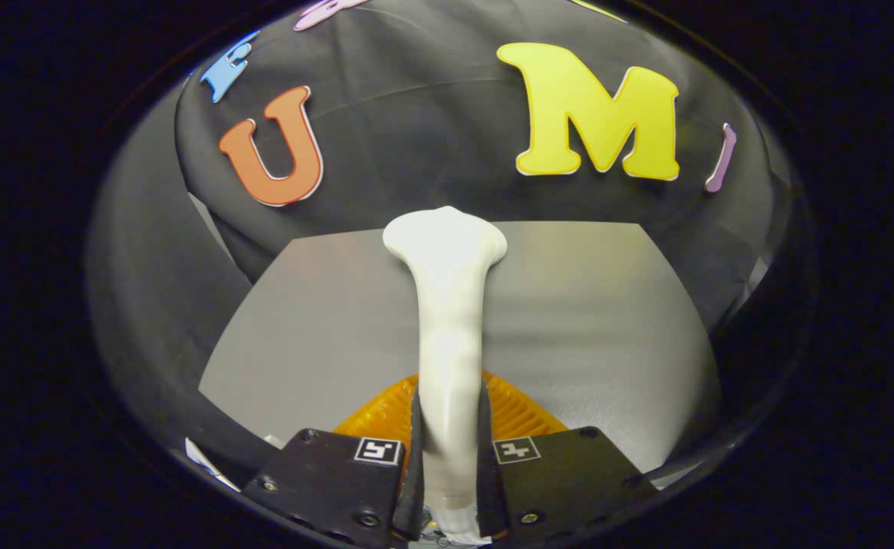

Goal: Iron the clothes twice with a garment steamer, once on the left side and once on the right side.

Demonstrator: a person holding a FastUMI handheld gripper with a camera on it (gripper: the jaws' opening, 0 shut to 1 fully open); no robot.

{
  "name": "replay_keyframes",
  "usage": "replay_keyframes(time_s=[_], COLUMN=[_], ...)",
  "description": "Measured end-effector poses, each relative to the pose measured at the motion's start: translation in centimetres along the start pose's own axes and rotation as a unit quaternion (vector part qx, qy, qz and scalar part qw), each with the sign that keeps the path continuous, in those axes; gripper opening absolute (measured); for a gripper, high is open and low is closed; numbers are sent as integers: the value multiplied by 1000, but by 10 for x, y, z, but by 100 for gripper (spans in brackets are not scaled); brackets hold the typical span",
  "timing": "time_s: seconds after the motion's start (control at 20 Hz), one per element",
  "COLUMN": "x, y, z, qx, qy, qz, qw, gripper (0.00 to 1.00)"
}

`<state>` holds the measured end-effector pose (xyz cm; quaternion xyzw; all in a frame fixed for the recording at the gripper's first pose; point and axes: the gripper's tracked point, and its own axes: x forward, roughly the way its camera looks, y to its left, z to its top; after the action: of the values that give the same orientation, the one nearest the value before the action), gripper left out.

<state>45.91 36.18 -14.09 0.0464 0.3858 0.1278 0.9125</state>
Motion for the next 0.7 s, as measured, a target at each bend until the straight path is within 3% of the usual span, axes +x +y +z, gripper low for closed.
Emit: replay_keyframes(time_s=[0.3,0.7], x=[-69,-240], y=[5,-5], z=[26,53], qx=[-4,6], qy=[-98,-246], qz=[45,108], qw=[994,963], gripper=[29,28])
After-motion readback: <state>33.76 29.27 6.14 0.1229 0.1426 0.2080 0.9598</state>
